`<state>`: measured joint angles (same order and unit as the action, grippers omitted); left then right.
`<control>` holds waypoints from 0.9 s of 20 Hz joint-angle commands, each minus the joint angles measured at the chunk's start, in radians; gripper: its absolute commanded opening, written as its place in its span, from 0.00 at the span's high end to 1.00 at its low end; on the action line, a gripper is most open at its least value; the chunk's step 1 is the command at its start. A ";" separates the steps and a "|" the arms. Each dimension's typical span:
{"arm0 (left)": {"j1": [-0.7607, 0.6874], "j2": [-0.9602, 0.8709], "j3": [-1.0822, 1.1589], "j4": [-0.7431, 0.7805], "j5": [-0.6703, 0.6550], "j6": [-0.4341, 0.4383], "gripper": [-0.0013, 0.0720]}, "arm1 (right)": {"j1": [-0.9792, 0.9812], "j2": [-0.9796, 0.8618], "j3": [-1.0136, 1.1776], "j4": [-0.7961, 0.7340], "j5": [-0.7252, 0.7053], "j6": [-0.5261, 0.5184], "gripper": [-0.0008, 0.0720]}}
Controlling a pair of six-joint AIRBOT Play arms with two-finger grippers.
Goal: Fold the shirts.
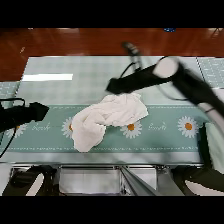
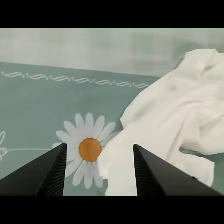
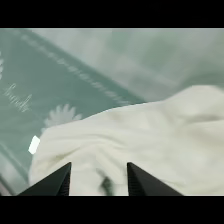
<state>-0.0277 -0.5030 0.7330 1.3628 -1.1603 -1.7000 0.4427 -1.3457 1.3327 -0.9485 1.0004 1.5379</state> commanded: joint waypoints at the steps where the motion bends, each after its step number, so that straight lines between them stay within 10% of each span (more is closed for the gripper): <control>1: 0.119 -0.038 -0.062 -0.108 -0.126 0.043 0.29 | -0.326 0.197 -0.063 -0.262 0.199 0.071 0.43; 8: 0.168 -0.064 -0.491 -0.708 -0.091 0.375 0.29 | -0.819 0.579 -0.727 -0.064 0.132 -0.065 0.43; 18: -0.206 -0.384 -0.462 -0.806 0.412 0.548 0.29 | -0.850 0.614 -0.875 0.064 0.166 -0.143 0.43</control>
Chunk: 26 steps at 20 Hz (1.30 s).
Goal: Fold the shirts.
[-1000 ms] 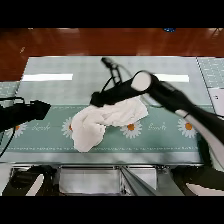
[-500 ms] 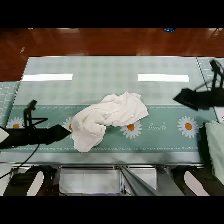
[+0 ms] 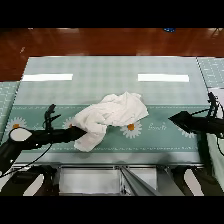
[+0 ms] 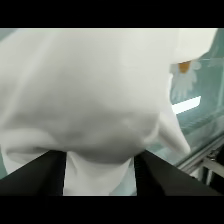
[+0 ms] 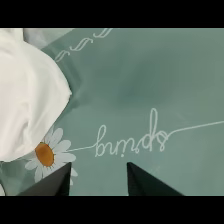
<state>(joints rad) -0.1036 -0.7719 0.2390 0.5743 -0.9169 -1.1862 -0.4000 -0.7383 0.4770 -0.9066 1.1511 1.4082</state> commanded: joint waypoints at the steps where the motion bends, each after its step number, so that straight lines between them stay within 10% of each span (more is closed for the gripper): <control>1: -0.153 -0.168 0.066 -0.009 0.168 0.034 0.38 | -0.008 0.007 -0.019 0.021 0.027 -0.016 0.43; 2: -0.158 -0.217 0.104 0.008 0.147 0.035 0.82 | -0.008 0.007 -0.019 0.021 0.032 -0.027 0.43; 3: -0.155 -0.251 0.138 0.032 0.119 0.045 0.95 | -0.007 0.007 -0.019 0.007 0.032 -0.031 0.43; 26: -0.082 -0.272 0.277 0.149 -0.046 0.056 0.95 | 0.420 -0.761 0.349 0.193 -0.172 -0.006 0.43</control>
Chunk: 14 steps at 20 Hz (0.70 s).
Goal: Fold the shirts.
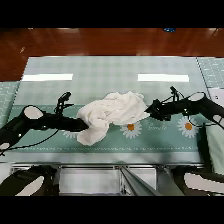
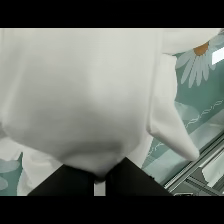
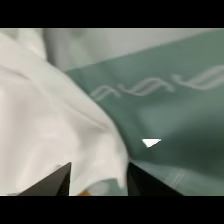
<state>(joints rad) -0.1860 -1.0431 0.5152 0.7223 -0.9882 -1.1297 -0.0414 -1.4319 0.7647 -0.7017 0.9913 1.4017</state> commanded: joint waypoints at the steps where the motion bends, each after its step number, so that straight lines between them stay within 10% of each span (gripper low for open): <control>1: 0.001 -0.001 0.001 0.000 0.029 -0.001 0.95 | 0.076 -0.081 0.080 -0.011 -0.013 0.000 0.43; 3: 0.001 0.000 0.001 0.000 0.031 -0.001 0.95 | 0.095 -0.095 0.121 -0.012 -0.023 0.000 0.48; 6: 0.005 0.000 0.010 0.001 0.046 -0.001 0.95 | 0.099 -0.095 0.195 -0.011 -0.010 -0.092 0.95; 14: 0.369 0.084 0.526 0.000 -0.230 -0.042 0.95 | -0.020 0.161 0.690 -0.111 0.153 -0.037 0.95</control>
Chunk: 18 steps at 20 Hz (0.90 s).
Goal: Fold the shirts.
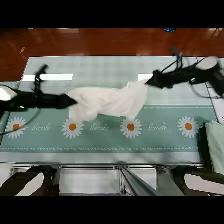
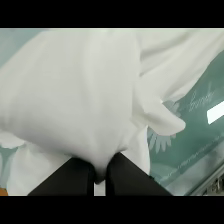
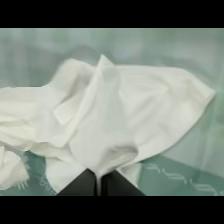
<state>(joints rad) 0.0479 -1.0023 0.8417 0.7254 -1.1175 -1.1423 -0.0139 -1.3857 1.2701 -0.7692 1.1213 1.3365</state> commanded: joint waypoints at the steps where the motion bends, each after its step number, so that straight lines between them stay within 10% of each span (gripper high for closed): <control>1: 0.188 0.069 0.294 -0.003 -0.105 -0.065 0.95 | -0.069 0.166 0.261 -0.053 0.019 0.032 0.95; 9: 0.313 0.232 0.769 -0.002 -0.163 -0.116 0.95 | -0.162 0.587 0.544 -0.154 -0.009 0.032 0.95; 18: 0.212 0.430 0.537 0.020 -0.377 -0.132 0.95 | -0.162 0.821 0.543 -0.311 0.312 0.112 0.95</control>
<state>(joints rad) 0.2890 -0.6331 1.4731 0.7288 -1.4380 -1.2697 -0.1749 -0.6182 1.8099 -1.0008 1.2846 1.4059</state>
